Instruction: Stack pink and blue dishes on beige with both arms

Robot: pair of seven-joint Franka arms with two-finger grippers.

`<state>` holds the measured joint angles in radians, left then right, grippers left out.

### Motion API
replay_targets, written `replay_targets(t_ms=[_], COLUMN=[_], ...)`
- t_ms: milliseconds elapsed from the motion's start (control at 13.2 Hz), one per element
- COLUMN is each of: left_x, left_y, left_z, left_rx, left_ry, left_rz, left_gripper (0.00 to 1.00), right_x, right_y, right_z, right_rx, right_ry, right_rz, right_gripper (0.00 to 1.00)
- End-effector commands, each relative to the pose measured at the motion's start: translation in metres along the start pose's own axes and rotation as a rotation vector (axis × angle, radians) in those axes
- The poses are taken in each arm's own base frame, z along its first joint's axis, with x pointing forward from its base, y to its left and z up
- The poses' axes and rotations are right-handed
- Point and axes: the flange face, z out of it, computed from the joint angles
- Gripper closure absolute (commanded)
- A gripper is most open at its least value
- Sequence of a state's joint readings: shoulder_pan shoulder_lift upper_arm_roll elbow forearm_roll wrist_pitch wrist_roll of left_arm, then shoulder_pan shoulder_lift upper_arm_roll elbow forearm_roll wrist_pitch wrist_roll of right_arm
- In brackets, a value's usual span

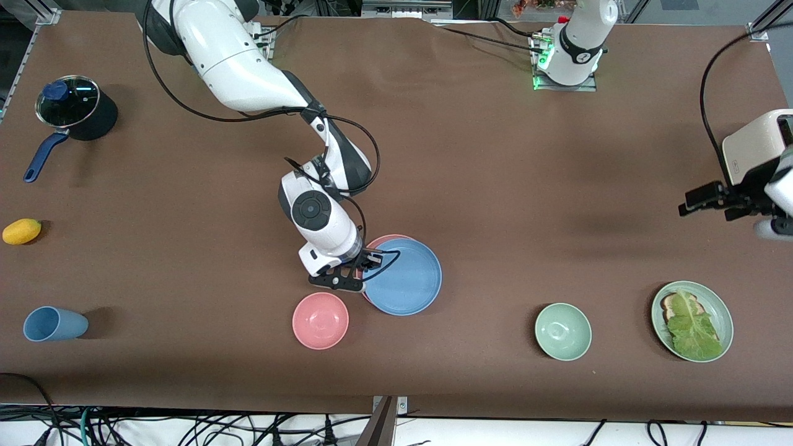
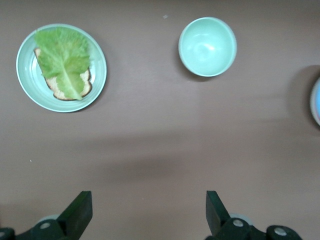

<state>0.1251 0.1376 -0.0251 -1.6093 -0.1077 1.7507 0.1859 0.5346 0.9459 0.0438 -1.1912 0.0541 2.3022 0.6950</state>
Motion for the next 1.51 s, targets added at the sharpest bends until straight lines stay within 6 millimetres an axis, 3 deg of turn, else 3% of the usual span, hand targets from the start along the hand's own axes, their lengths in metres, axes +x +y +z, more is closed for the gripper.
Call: replay_targets(t_ms=[0, 303, 378, 605, 681, 757, 832, 1135, 1438], left_x=[-0.025, -0.037, -0.038, -0.041, -0.041, -0.041, -0.040, -0.038, -0.038], left_y=[0.019, 0.030, 0.030, 0.034, 0.034, 0.036, 0.037, 0.038, 0.035], left_z=[-0.012, -0.018, -0.019, -0.014, -0.015, -0.015, -0.015, -0.019, -0.022], left_rx=[0.016, 0.096, 0.096, 0.099, 0.100, 0.101, 0.099, 0.092, 0.091], left_ry=[0.003, -0.066, -0.066, -0.104, -0.103, -0.101, -0.101, -0.091, -0.084], left_rz=[0.060, 0.101, 0.100, 0.111, 0.113, 0.114, 0.117, 0.115, 0.115], left_gripper=[0.00, 0.00, 0.00, 0.00, 0.00, 0.00, 0.00, 0.00, 0.00], right_x=[0.006, 0.008, 0.007, 0.010, 0.011, 0.015, 0.022, 0.050, 0.078], right_y=[0.005, 0.009, 0.008, 0.012, 0.017, 0.023, 0.029, 0.062, 0.110], right_z=[-0.005, -0.006, -0.004, -0.007, -0.010, -0.017, -0.029, -0.105, -0.186], right_rx=[-0.019, -0.042, -0.041, -0.044, -0.065, -0.083, -0.089, -0.151, -0.190], right_ry=[0.019, 0.021, 0.020, 0.011, -0.005, -0.021, -0.024, -0.024, -0.012], right_rz=[-0.010, -0.009, -0.008, -0.005, -0.008, -0.001, 0.007, 0.000, -0.077], right_gripper=[1.00, 0.99, 0.88, 0.31, 0.24, 0.10, 0.01, 0.00, 0.00])
